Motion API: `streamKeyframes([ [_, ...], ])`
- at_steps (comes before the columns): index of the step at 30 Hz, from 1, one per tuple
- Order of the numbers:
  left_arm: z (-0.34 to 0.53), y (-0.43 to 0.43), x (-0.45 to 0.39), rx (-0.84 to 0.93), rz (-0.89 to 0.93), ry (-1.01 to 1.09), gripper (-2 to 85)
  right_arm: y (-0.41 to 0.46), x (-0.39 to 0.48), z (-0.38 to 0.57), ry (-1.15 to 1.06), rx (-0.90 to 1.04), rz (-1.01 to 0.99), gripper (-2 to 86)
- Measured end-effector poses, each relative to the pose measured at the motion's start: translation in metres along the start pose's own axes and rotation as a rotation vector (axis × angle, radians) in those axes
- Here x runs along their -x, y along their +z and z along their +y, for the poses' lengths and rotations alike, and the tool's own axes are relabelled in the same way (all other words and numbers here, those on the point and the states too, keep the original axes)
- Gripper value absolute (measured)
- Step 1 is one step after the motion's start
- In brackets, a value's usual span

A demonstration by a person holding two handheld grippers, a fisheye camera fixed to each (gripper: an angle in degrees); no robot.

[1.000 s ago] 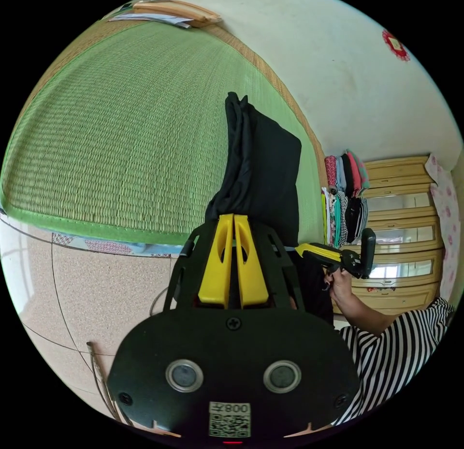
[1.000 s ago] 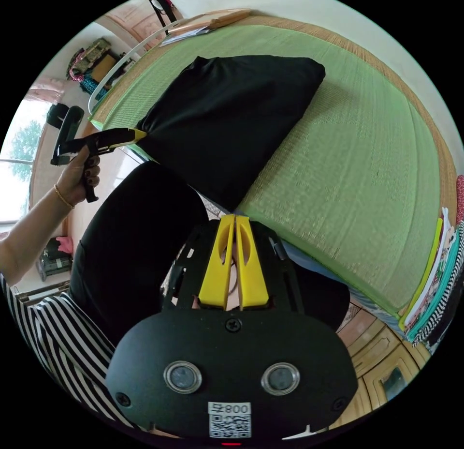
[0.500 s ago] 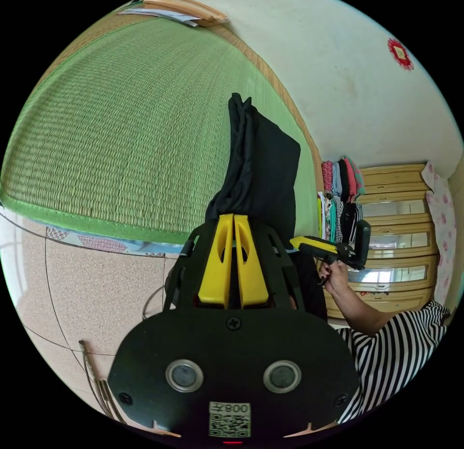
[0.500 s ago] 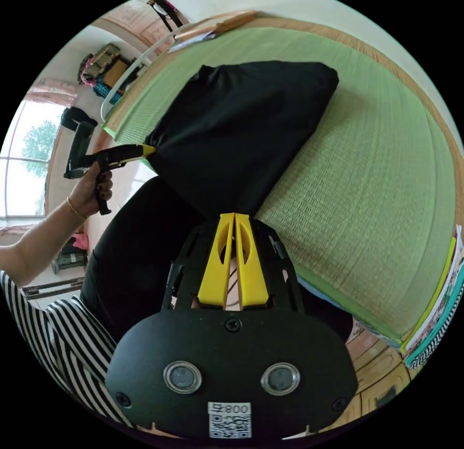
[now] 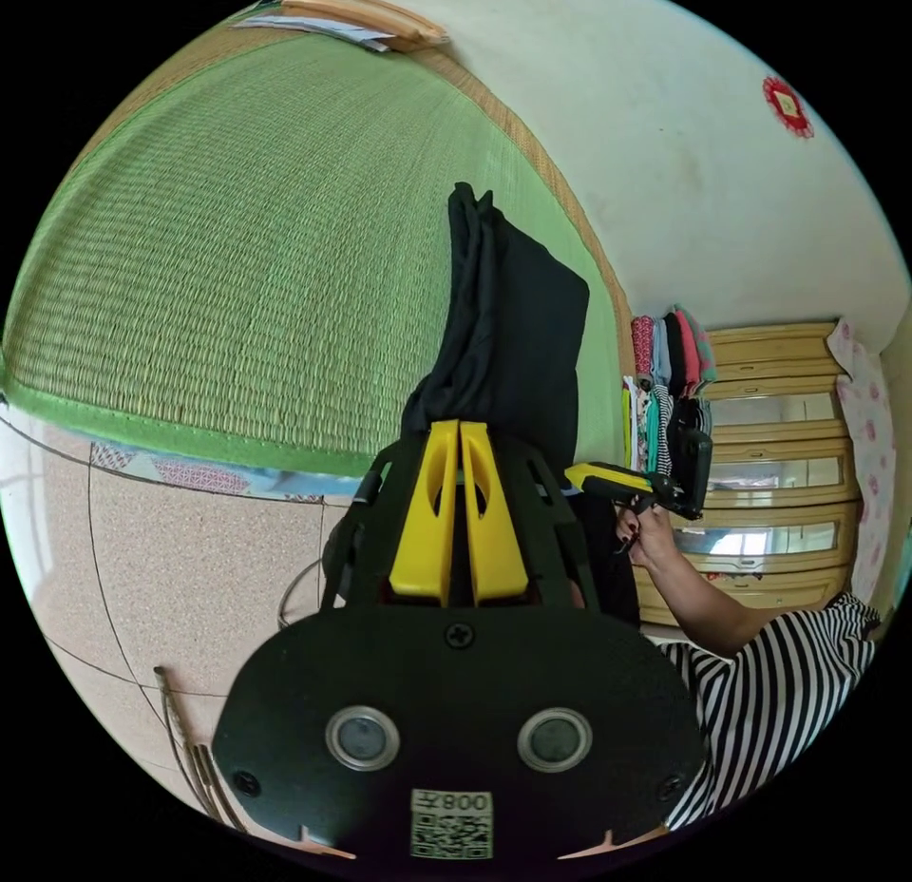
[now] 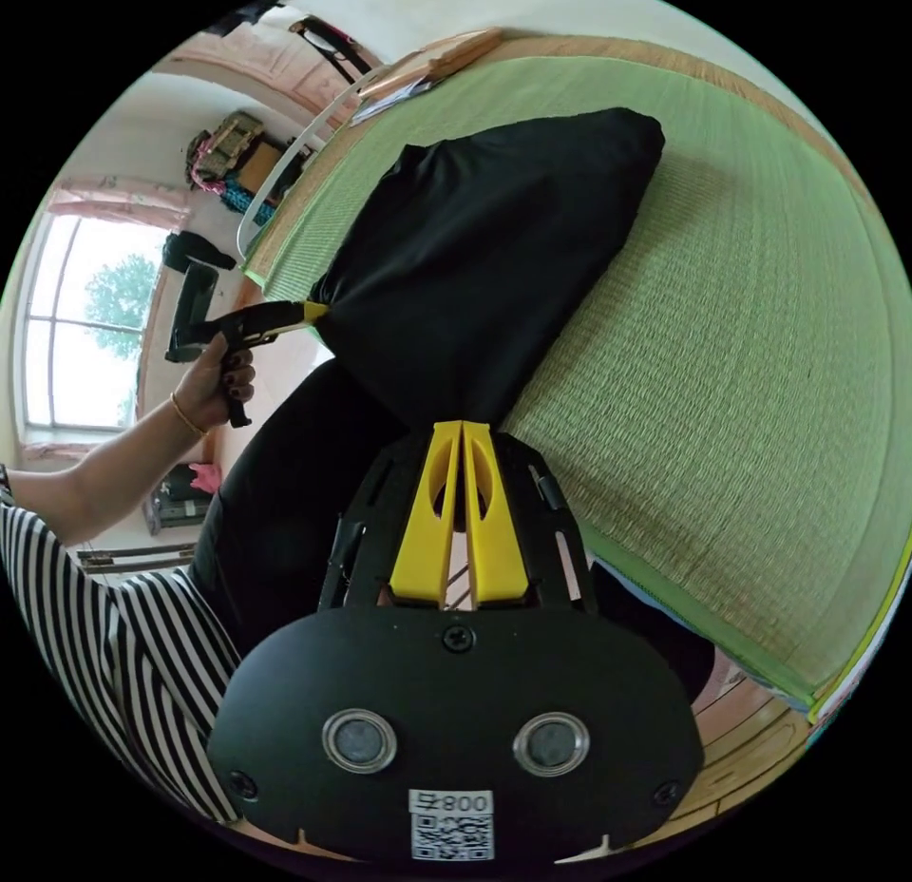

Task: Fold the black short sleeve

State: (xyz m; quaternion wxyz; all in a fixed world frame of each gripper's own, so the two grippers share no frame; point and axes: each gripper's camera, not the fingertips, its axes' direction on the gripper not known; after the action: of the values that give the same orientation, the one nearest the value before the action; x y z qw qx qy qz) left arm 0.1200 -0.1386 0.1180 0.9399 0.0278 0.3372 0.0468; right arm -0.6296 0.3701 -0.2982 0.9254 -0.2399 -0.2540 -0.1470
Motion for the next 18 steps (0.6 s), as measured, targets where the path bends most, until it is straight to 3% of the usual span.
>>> streamKeyframes([
  [6, 0.000, -0.002, -0.023, 0.004, 0.106, 0.052, 4.8, 0.022, -0.034, 0.003, 0.049, -0.036, -0.084, 0.2],
  [14, -0.041, 0.075, -0.048, 0.326, 0.271, 0.046, 7.9, 0.050, -0.090, 0.012, 0.153, -0.089, -0.254, 0.7],
  [18, -0.063, 0.091, -0.037, 0.362, 0.294, -0.052, 9.2, 0.059, -0.119, 0.021, 0.210, -0.124, -0.343, 2.3],
])
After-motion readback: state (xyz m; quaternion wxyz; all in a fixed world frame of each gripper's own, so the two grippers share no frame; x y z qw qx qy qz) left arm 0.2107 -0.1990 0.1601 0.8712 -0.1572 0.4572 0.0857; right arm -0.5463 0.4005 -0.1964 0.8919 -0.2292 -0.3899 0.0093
